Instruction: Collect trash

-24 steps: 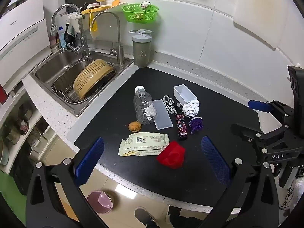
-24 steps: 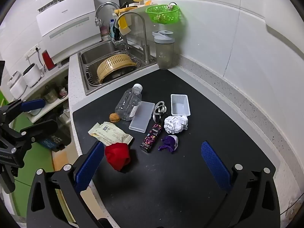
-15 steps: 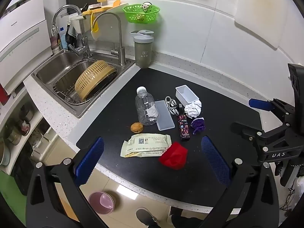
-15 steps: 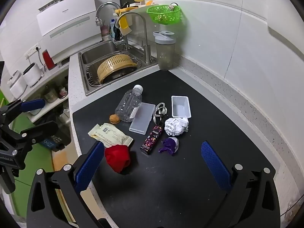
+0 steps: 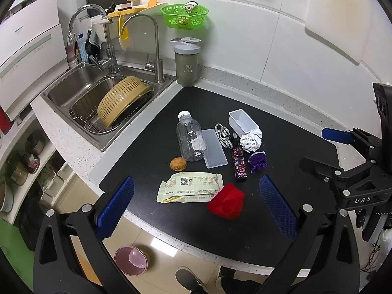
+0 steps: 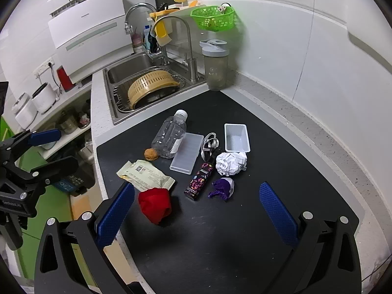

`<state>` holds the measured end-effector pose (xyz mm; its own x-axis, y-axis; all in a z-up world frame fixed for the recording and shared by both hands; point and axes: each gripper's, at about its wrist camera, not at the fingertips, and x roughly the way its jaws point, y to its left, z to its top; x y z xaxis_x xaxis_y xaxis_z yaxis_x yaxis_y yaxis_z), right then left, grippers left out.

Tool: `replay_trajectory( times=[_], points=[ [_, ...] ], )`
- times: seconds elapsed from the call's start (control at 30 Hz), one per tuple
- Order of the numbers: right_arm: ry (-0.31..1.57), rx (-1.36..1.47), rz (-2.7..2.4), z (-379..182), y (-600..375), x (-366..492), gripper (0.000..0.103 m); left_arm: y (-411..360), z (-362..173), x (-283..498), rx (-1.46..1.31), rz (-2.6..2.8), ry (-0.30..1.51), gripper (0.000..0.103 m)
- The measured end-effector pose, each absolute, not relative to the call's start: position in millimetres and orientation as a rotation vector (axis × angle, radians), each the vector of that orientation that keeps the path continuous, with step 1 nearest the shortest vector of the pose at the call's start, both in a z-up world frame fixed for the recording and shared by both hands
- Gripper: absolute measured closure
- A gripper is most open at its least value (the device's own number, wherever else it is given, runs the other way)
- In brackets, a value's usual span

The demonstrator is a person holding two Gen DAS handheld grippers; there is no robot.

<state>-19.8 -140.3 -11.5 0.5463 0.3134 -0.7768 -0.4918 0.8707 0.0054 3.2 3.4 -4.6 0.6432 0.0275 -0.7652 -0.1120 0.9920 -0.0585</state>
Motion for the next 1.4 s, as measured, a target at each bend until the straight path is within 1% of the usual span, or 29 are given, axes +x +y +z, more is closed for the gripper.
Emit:
replay_trajectory(
  times=[1.4],
  points=[
    [0.879,-0.225,0.468,-13.0,-141.9,-15.4,0.005,13.4,-9.9,4.7,-0.131,0.09,0.877,0.003]
  ],
)
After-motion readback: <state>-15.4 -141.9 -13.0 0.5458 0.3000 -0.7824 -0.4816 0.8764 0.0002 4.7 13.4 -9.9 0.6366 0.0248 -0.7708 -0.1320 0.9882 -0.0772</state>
